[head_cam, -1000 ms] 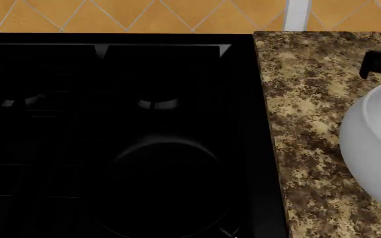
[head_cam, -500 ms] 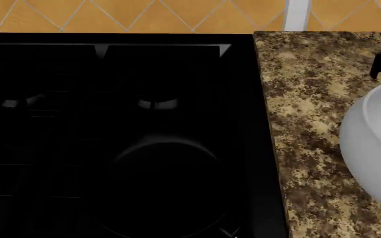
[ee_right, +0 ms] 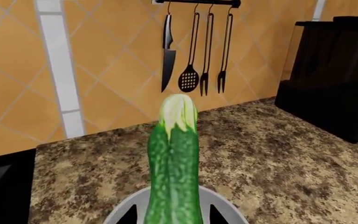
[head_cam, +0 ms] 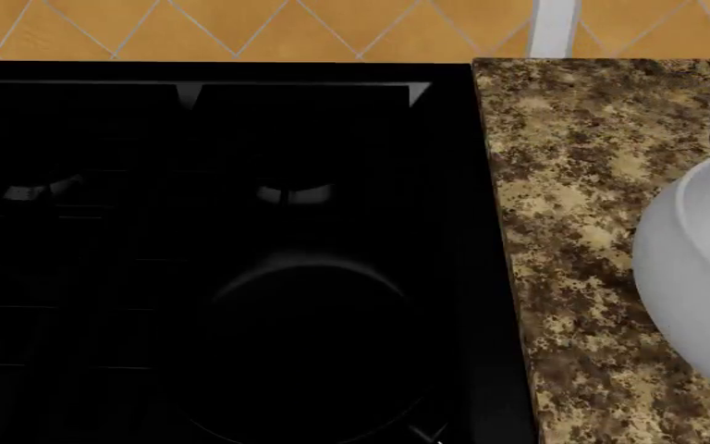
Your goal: Pick the zucchini from the pan and place it in the bowl.
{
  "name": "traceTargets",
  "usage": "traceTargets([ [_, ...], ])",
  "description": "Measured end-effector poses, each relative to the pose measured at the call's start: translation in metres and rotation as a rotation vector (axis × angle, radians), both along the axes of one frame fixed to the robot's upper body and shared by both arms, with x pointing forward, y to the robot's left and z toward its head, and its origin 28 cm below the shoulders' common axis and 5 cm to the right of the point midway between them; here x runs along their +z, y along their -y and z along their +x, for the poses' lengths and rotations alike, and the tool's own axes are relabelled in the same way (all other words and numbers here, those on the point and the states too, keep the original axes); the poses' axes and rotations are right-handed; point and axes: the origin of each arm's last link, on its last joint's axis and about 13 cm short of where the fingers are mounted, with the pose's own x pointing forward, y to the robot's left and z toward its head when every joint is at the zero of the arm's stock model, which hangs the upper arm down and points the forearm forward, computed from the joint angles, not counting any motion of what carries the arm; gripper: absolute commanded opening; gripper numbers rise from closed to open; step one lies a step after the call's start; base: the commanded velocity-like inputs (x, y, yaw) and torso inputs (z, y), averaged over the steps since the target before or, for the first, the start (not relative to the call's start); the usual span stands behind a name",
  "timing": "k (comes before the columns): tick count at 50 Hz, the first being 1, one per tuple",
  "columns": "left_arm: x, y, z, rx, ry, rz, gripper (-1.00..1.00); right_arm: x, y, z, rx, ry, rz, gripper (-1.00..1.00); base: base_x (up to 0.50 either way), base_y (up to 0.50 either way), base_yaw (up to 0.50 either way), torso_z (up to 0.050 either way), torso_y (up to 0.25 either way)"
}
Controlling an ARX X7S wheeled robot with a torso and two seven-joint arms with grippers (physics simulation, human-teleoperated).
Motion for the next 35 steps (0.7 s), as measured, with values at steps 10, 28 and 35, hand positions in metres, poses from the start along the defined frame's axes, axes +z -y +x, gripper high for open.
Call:
traceTargets([
  [10,-0.001,0.001,0.0,0.0,-0.004,0.002,1.0,-0.003,0.003,0.008,-0.018,-0.003,-0.001,-1.0,0.0,0.0,0.0,0.0,0.0],
  [28,-0.001,0.003,0.001,-0.002,-0.009,0.009,1.0,-0.012,0.01,0.022,-0.038,-0.014,0.018,-1.0,0.0,0.0,0.0,0.0,0.001],
  [35,-0.002,0.005,0.002,-0.003,-0.01,0.011,1.0,-0.016,0.011,0.028,-0.042,-0.02,0.024,-1.0,0.0,0.0,0.0,0.0,0.0],
])
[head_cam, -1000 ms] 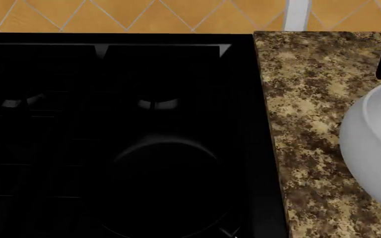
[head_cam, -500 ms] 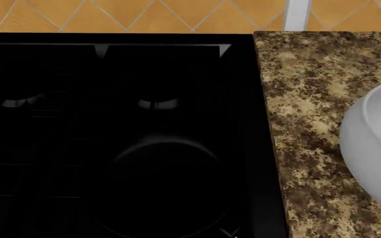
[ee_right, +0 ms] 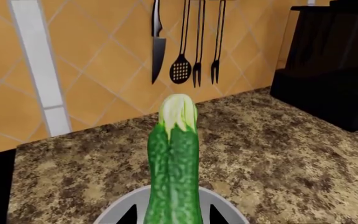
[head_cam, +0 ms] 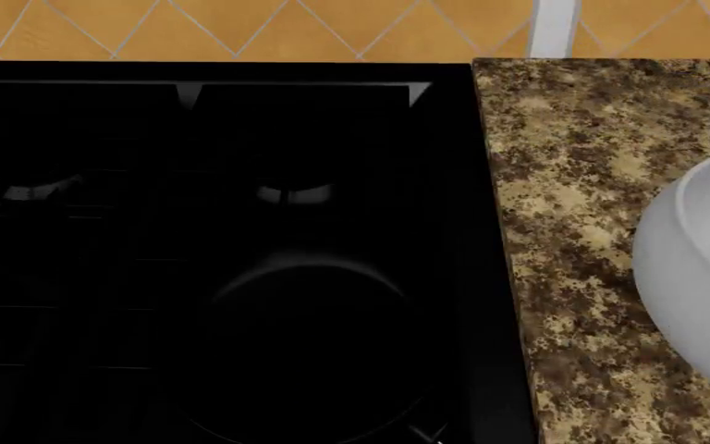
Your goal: Pick the zucchini from the pan and place it in the bowl.
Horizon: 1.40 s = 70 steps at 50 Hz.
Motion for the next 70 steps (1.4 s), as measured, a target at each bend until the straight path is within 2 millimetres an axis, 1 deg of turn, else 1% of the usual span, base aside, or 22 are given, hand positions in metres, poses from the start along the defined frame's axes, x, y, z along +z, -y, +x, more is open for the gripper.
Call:
traceTargets([
  [14,-0.001,0.002,0.0,-0.004,-0.002,0.003,1.0,-0.006,0.003,0.008,-0.011,-0.009,0.007,-1.0,0.0,0.0,0.0,0.0,0.0],
  [32,-0.004,0.0,0.0,0.0,-0.008,0.0,1.0,-0.011,0.007,0.013,-0.034,-0.022,0.013,-1.0,0.0,0.0,0.0,0.0,0.0],
  [47,-0.006,0.0,0.0,0.004,-0.014,-0.003,1.0,-0.011,0.008,0.015,-0.065,-0.028,-0.011,-1.0,0.0,0.0,0.0,0.0,0.0],
  [70,-0.011,-0.002,0.0,0.011,-0.024,-0.006,1.0,-0.014,0.009,0.026,-0.09,-0.042,-0.011,-1.0,0.0,0.0,0.0,0.0,0.0],
])
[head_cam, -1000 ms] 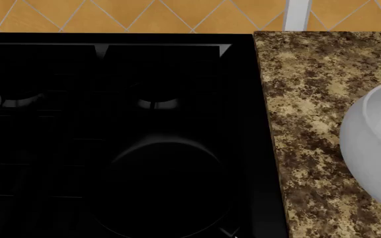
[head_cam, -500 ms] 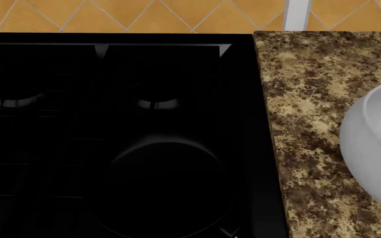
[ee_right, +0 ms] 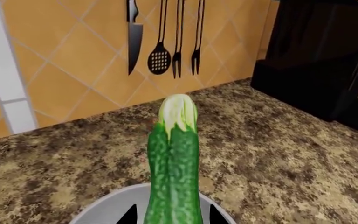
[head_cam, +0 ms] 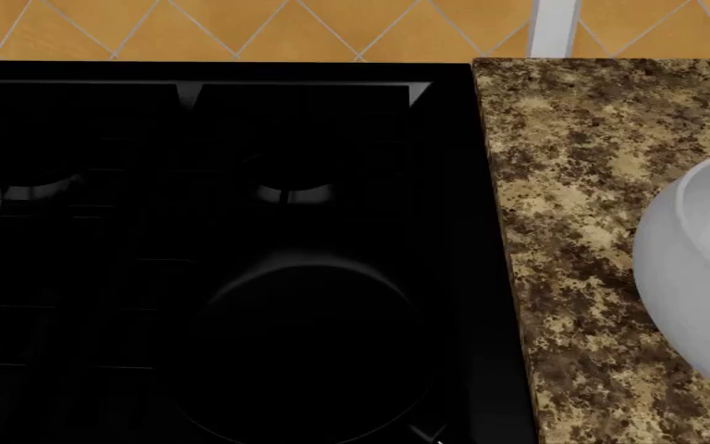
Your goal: Pick the zucchini from the pan and place it in the bowl.
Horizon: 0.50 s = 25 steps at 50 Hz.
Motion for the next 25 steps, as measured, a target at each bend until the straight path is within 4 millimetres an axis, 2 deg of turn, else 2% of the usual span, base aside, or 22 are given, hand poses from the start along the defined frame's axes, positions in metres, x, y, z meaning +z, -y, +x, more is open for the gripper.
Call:
traceTargets([
  [25,-0.0047,-0.0013,-0.001,0.006,-0.01,-0.004,1.0,-0.0071,0.0067,0.0083,-0.038,-0.019,0.003,-1.0,0.0,0.0,0.0,0.0,0.0],
])
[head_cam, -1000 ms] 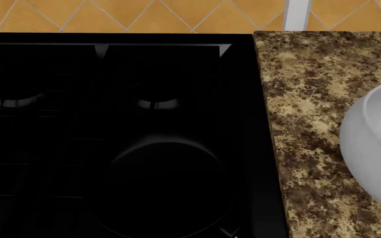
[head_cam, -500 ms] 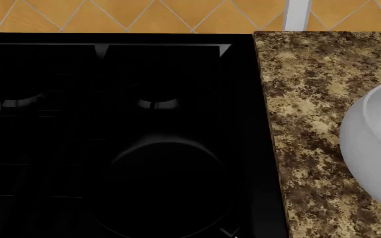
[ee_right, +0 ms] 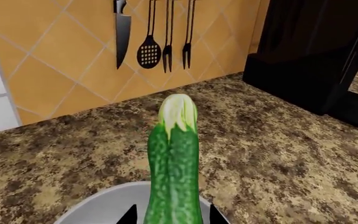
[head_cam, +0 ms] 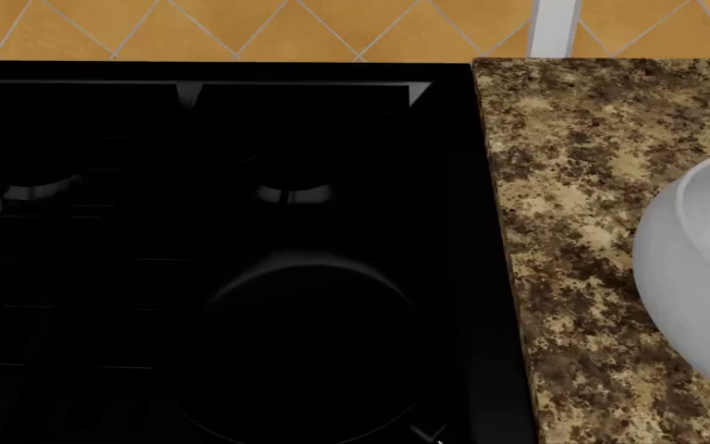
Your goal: Pick the zucchini from the pan and place it in the bowl.
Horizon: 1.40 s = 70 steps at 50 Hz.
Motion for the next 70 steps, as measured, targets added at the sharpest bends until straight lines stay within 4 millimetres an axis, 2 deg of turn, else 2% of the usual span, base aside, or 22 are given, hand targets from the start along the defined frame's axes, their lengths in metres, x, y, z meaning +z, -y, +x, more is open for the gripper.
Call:
traceTargets([
  [70,-0.012,0.002,0.005,-0.006,-0.025,-0.005,1.0,-0.029,0.001,0.018,0.001,-0.067,0.022,-1.0,0.0,0.0,0.0,0.0,0.0],
])
